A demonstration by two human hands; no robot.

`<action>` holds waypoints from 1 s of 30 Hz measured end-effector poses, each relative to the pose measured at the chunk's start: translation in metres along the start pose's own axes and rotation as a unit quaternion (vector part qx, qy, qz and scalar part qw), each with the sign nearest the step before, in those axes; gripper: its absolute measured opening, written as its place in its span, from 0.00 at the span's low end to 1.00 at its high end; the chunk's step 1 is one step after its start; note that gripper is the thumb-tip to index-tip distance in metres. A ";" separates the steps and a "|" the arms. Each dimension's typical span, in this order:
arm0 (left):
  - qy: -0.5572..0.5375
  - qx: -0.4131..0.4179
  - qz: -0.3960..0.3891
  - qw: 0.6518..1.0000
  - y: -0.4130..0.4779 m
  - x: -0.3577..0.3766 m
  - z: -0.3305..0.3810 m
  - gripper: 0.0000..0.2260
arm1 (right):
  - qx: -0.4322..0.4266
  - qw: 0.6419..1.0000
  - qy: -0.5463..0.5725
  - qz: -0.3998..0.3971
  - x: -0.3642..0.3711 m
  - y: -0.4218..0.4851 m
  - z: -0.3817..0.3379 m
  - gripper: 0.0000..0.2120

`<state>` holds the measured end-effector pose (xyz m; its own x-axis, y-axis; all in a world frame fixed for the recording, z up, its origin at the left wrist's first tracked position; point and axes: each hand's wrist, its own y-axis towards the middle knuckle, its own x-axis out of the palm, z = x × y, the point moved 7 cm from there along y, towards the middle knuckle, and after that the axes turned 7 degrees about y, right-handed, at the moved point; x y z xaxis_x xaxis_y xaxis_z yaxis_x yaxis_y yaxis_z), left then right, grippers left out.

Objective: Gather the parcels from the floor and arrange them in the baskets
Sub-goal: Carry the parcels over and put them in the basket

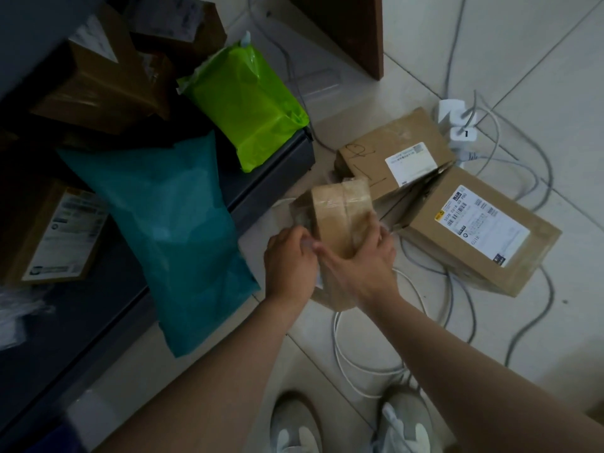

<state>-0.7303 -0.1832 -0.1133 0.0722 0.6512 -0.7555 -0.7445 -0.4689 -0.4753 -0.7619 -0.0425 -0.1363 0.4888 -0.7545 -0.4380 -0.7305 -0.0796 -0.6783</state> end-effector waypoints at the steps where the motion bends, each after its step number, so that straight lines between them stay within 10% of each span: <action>1: -0.046 0.005 -0.004 0.999 0.000 0.001 -0.001 0.09 | -0.016 0.999 -0.046 -0.002 -0.001 -0.001 0.001 0.55; 6: -0.184 -0.032 -0.024 0.982 0.004 0.008 -0.017 0.11 | -0.012 0.998 -0.052 0.019 -0.006 0.002 0.002 0.57; 13: -0.305 -0.257 -0.043 0.916 0.004 0.003 -0.059 0.11 | 0.029 0.962 0.267 -0.052 -0.008 -0.002 0.006 0.49; 22: -0.412 -0.238 -0.142 0.868 -0.006 0.004 -0.033 0.35 | 0.022 0.913 0.401 -0.064 -0.021 -0.016 0.013 0.24; 30: -0.438 -0.137 -0.223 0.860 -0.018 -0.008 -0.002 0.27 | -0.006 0.918 0.393 -0.047 -0.032 -0.023 0.006 0.23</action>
<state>-0.7161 -0.1812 -0.0995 -0.3075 0.9461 0.1016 -0.5795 -0.1015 -0.8086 -0.7584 -0.0127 -0.1102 0.0581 -0.9808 0.1859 -0.7097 -0.1716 -0.6833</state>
